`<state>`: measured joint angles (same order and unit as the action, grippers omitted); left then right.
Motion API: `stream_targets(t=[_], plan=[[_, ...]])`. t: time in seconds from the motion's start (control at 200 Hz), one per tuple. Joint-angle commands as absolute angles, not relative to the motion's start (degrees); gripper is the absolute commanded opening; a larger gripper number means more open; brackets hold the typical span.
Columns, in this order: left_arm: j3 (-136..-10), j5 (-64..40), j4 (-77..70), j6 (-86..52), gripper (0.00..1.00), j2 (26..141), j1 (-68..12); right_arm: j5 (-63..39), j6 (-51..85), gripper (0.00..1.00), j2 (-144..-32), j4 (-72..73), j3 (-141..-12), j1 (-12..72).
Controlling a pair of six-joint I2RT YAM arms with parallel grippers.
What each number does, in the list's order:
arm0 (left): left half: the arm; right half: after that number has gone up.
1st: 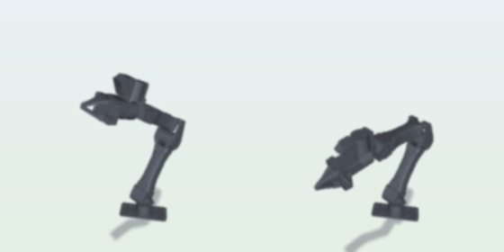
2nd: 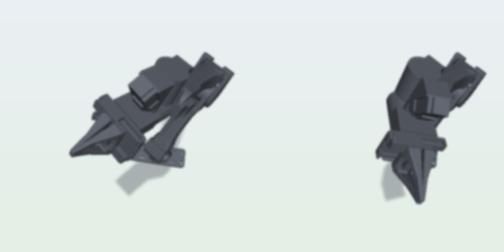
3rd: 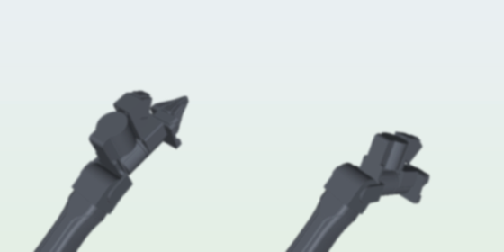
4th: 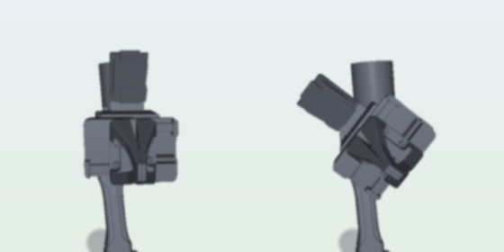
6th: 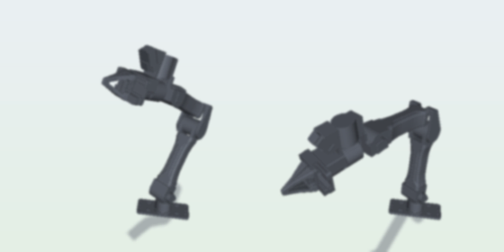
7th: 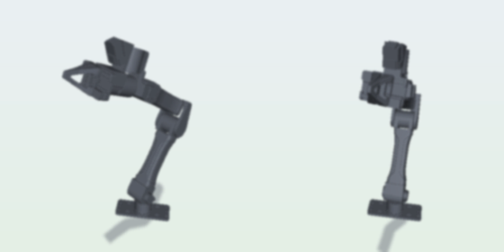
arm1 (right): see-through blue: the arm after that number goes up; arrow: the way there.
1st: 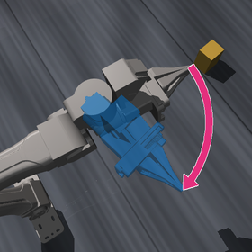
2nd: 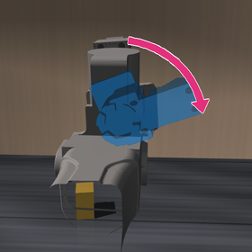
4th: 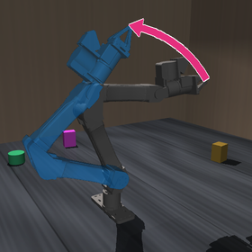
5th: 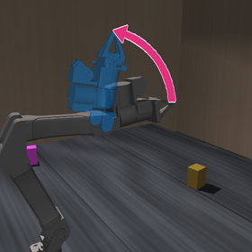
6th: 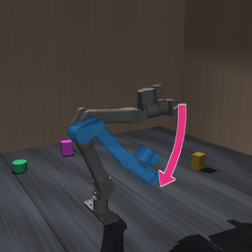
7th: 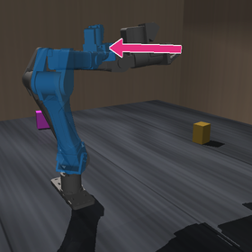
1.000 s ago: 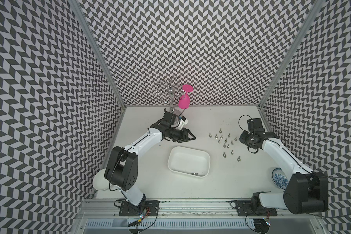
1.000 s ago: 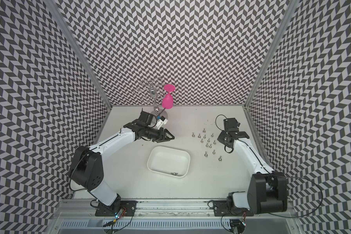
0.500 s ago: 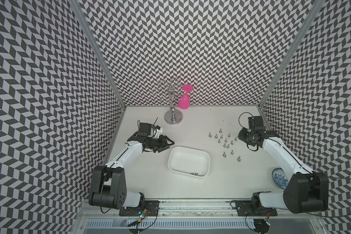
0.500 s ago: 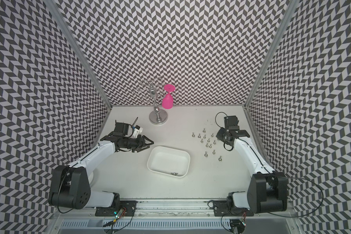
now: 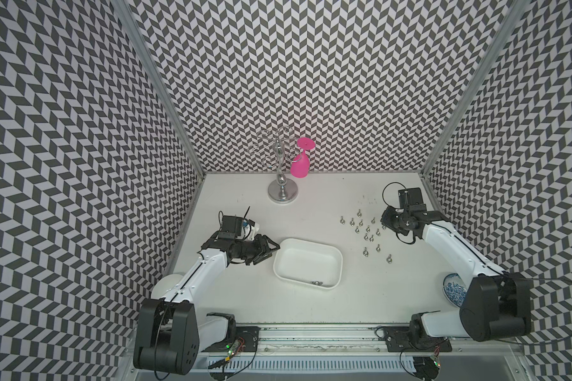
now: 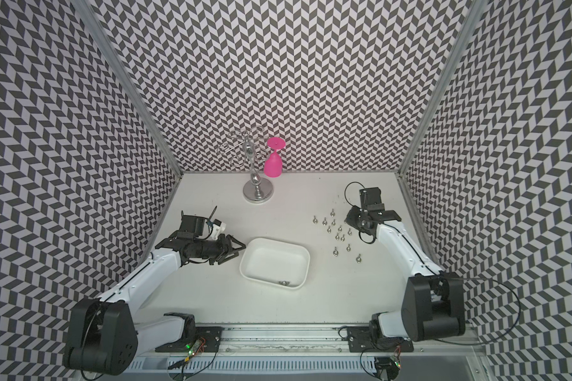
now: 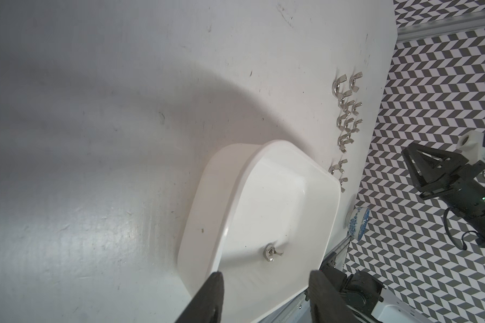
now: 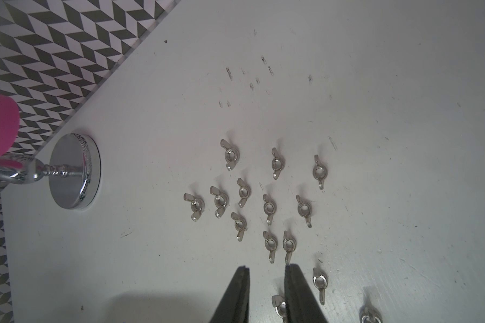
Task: Take out the wing nut from the storage box
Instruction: Adjust the storage box at the center of the board.
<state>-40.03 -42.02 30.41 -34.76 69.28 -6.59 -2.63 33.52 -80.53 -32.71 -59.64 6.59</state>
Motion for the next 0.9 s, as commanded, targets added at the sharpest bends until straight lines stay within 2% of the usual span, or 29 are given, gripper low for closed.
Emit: stream_targets(t=[0.0, 0.285, 0.391, 0.466, 0.676, 0.896], plan=[[-38.5, -41.4, 31.5, -35.4, 0.53, 67.9, -6.2, -3.7, 33.6, 0.27, -80.4, -29.5, -59.5, 7.1], [-34.9, -39.9, 30.0, -38.4, 0.52, 66.6, -6.1, -4.8, 34.7, 0.26, -79.6, -28.1, -56.7, 12.6], [-34.6, -37.9, 31.0, -39.6, 0.50, 65.4, -5.5, -4.5, 34.3, 0.14, -79.4, -29.6, -56.6, 15.8], [-34.3, -36.2, 31.7, -39.9, 0.48, 64.6, -4.7, -4.6, 33.7, 0.00, -79.2, -30.9, -55.9, 18.7], [-36.1, -34.4, 27.1, -38.8, 0.44, 67.7, 1.2, -7.9, 30.4, 0.00, -80.2, -40.0, -52.8, 26.9], [-44.8, -37.6, 17.5, -40.6, 0.41, 85.3, 2.5, -13.7, 28.5, 0.00, -73.0, -44.0, -49.6, 37.4]])
